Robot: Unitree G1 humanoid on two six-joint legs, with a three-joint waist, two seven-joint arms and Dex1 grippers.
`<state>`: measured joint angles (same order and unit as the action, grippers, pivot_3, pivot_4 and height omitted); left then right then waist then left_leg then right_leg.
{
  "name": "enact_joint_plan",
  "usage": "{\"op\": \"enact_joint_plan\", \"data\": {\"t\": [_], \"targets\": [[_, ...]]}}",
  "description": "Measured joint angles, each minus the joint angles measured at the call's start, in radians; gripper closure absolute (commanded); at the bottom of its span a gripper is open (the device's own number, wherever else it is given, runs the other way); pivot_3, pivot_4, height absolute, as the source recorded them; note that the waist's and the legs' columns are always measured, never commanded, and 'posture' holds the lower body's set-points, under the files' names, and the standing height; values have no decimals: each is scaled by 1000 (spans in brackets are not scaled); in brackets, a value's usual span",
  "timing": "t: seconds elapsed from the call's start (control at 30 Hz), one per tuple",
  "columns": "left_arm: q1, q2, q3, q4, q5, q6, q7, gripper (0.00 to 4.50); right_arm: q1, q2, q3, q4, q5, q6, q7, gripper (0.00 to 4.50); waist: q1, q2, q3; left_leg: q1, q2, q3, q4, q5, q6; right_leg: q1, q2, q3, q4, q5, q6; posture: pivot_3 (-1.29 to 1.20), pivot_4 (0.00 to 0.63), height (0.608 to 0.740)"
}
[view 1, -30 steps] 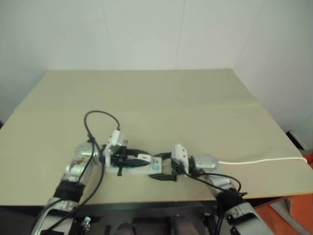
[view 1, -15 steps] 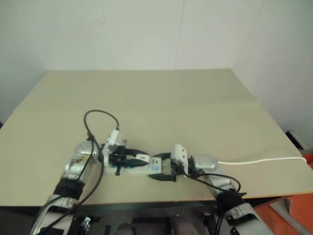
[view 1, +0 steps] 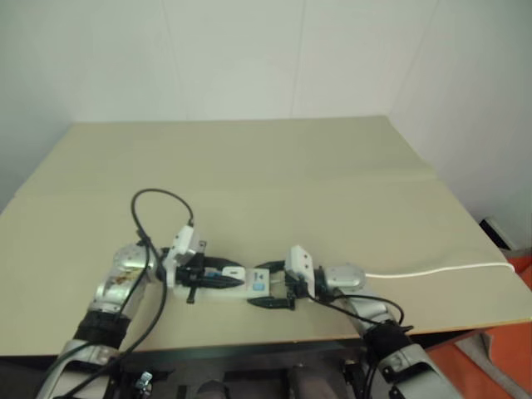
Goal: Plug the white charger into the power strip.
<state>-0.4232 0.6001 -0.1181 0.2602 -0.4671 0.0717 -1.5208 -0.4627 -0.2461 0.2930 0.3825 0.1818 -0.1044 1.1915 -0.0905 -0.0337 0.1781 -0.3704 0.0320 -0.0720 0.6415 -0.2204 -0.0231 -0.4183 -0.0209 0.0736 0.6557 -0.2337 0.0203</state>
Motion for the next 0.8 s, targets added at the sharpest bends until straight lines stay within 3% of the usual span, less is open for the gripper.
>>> {"op": "enact_joint_plan", "data": {"t": [0.8], "targets": [[3,9,-50,-50,12,15,41,3478,2,-21,1,0,14,1,9,1069,16,1,-3,0,0,0,0,0,0,1,0,0,-1,0,0,0,150,740]]}}
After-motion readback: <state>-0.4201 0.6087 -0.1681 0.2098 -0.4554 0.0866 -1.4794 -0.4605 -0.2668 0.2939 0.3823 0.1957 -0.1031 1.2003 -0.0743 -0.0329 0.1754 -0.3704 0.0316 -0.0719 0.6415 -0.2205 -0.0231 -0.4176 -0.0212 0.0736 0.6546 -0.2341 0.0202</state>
